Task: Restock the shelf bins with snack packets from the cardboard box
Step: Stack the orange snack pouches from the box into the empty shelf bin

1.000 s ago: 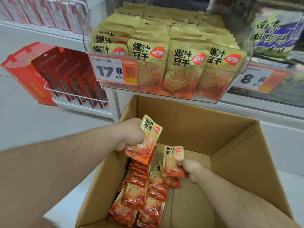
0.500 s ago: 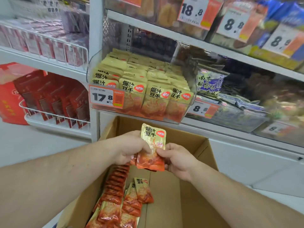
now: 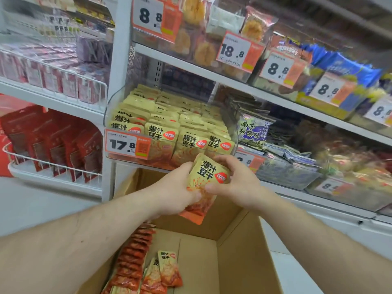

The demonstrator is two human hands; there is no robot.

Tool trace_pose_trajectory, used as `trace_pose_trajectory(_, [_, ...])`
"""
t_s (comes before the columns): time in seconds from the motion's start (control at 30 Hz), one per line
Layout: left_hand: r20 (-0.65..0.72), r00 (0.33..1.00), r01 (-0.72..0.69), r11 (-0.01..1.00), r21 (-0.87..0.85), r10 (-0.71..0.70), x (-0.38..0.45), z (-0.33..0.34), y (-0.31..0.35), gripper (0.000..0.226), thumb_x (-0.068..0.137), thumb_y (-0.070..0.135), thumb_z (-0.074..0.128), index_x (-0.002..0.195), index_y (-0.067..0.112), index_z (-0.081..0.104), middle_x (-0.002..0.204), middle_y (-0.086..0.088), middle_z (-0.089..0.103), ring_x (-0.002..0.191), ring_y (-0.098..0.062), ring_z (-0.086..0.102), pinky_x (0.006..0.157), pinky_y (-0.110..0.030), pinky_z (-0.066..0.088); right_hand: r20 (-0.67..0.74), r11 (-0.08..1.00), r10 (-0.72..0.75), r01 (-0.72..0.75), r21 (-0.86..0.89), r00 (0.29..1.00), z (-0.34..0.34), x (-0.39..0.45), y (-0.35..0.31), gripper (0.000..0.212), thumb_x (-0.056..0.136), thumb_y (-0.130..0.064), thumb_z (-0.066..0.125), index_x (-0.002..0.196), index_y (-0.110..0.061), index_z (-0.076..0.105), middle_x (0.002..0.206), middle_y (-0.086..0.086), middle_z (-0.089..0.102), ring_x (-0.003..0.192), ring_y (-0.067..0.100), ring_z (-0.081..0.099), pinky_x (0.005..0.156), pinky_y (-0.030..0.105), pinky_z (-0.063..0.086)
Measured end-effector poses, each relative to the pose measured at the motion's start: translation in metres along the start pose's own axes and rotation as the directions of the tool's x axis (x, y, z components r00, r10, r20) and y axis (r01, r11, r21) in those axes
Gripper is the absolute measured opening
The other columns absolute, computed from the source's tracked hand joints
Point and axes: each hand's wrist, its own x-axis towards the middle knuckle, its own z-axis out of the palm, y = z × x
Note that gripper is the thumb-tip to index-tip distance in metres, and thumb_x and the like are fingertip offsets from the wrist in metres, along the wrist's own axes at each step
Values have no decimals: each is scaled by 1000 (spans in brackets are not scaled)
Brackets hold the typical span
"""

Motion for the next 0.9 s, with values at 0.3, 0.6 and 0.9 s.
trace_pose_trajectory(0.3, [-102, 974, -160, 936, 314, 201, 13, -5, 8, 60, 94, 27, 64, 145, 25, 33, 138, 5, 47, 123, -10, 49, 105, -29, 42, -44, 829, -36, 5, -559, 998, -55, 12, -44, 25, 75, -36, 83, 83, -22, 64, 81, -6, 69, 74, 11, 64, 65, 30, 52])
trace_pose_trajectory(0.6, [-59, 973, -103, 642, 760, 225, 28, -8, 8, 67, 92, 20, 50, 153, 22, 21, 163, 5, 7, 150, -16, -8, 121, -47, 3, -218, 689, -70, -111, -716, 973, -88, 78, -72, 48, 79, -36, 80, 117, -14, 59, 98, 6, 62, 92, 28, 61, 67, 29, 47])
trace_pose_trajectory(0.9, [-56, 989, -46, 645, 762, 137, 37, -9, 7, 68, 91, 16, 50, 153, 22, 21, 165, 7, -3, 151, -20, -15, 122, -55, 2, -111, 627, -146, 5, -779, 983, -66, 113, -71, 71, 80, -31, 81, 140, -11, 50, 127, 9, 63, 112, 28, 60, 90, 34, 50])
